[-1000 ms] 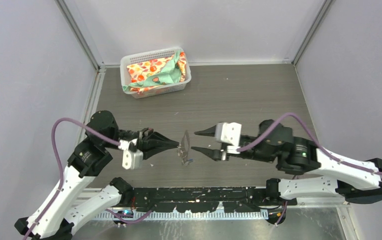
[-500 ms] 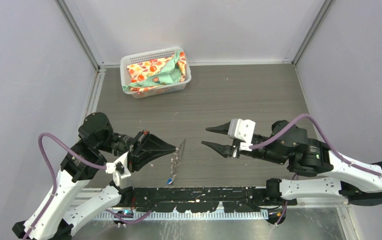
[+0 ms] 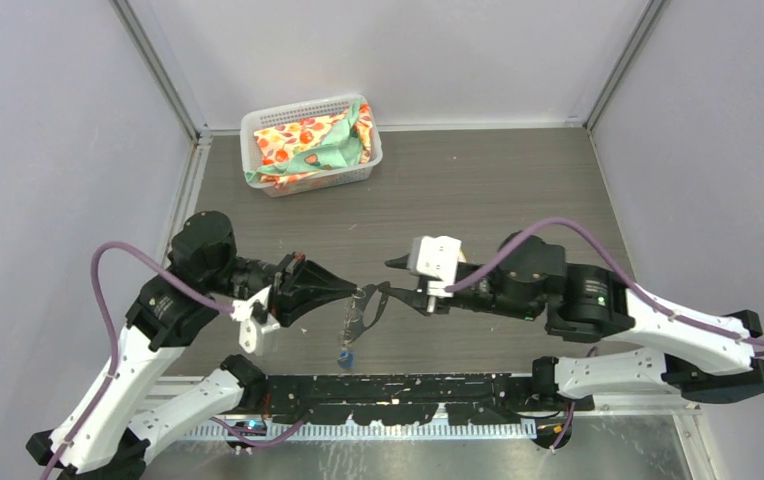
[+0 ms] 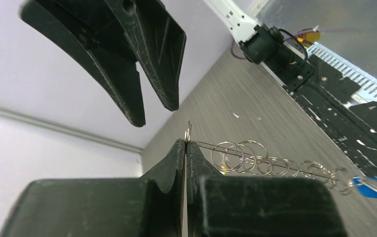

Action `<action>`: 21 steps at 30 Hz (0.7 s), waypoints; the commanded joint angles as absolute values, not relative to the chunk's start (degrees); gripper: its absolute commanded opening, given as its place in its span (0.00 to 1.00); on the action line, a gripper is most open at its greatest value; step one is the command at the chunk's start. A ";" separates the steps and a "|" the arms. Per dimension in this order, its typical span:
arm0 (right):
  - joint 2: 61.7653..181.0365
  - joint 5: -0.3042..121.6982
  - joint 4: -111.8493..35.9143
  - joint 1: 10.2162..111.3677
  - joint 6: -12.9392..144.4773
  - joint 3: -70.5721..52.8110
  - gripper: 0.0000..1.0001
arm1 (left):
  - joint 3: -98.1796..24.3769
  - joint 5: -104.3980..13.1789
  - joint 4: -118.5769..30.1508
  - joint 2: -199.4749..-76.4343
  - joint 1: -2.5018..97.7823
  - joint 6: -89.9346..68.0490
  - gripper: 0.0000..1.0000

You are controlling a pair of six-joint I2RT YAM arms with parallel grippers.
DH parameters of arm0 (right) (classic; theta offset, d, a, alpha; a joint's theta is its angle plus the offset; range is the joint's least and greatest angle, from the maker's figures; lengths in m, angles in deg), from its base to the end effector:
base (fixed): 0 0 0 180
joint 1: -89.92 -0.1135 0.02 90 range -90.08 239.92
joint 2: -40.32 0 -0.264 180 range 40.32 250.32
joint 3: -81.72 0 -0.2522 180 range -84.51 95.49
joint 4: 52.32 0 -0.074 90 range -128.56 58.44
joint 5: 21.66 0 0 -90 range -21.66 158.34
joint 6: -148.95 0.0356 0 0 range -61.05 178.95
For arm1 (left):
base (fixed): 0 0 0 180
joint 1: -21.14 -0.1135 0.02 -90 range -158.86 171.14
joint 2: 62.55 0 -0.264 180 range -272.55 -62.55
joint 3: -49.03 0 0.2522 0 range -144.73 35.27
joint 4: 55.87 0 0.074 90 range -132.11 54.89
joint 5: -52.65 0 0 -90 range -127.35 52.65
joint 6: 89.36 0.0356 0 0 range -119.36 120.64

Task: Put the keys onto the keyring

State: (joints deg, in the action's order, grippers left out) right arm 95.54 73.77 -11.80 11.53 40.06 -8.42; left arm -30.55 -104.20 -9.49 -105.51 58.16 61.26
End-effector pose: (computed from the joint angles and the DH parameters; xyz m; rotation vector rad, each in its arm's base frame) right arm 0.0407 0.1813 0.4625 -1.2426 1.1920 0.6994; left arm 0.0729 -0.0959 0.4289 1.6469 0.3530 -0.6973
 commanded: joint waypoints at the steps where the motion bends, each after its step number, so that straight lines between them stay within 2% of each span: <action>1: 101.52 71.84 -7.68 11.29 40.63 -2.43 0.44 | -33.46 -98.61 -1.16 -108.41 58.22 59.71 0.00; 7: 107.32 72.31 -3.11 11.34 40.17 1.99 0.39 | -34.93 -94.77 4.32 -110.92 58.19 60.33 0.00; 21: 109.66 72.35 -0.14 11.34 39.70 2.78 0.30 | -34.61 -94.74 3.55 -110.71 58.21 58.52 0.00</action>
State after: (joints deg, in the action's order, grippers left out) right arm 109.05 72.31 -0.06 11.53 39.86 0.61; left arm -32.32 -93.88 4.48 -111.63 58.16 59.99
